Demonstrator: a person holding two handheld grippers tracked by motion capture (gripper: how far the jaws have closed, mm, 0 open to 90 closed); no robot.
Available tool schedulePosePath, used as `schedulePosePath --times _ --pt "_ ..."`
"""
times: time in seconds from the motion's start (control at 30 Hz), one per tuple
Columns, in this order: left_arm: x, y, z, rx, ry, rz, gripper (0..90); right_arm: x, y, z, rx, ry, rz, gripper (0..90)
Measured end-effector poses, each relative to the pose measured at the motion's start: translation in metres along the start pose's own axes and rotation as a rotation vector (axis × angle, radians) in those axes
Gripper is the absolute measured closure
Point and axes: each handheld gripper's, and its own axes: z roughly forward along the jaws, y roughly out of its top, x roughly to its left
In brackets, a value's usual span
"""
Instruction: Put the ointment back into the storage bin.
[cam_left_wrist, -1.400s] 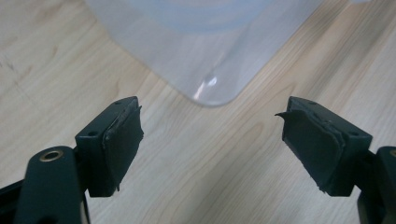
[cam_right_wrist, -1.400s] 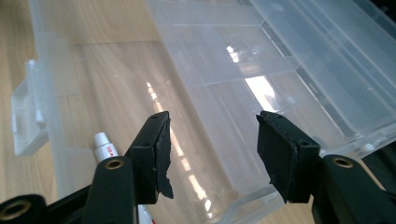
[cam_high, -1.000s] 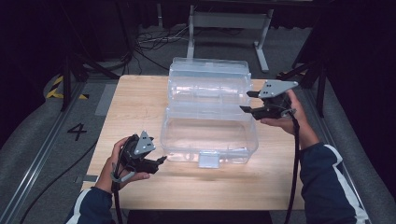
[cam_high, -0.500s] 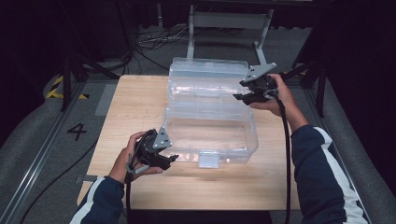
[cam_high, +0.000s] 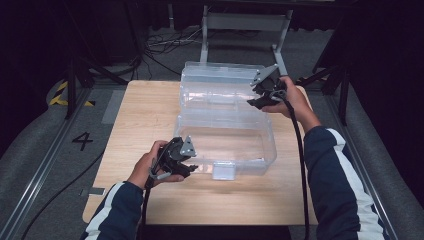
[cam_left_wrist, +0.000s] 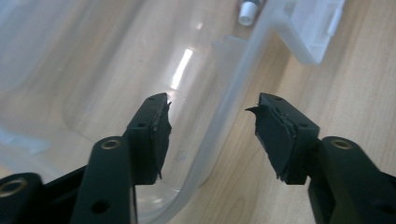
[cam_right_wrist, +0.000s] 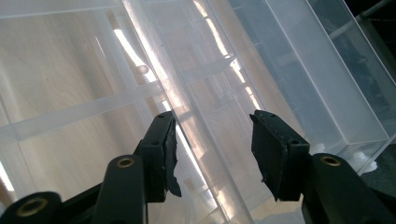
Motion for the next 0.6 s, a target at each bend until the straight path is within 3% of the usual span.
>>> schedulePosePath --times 0.1,0.2,0.4,0.6 --pt "0.000 0.003 0.006 0.040 -0.003 0.014 54.4 0.001 0.003 0.000 -0.007 0.025 -0.007 55.0" --pt "0.000 0.006 0.010 0.055 -0.025 0.037 56.3 0.000 0.007 -0.003 -0.038 0.084 -0.003 69.8" --pt "-0.001 0.009 0.019 0.094 -0.022 0.056 68.6 0.001 0.018 -0.003 0.035 0.102 -0.051 73.8" --pt "0.001 0.010 0.020 0.098 -0.035 0.059 69.9 -0.001 0.028 -0.002 0.097 0.131 -0.091 77.7"
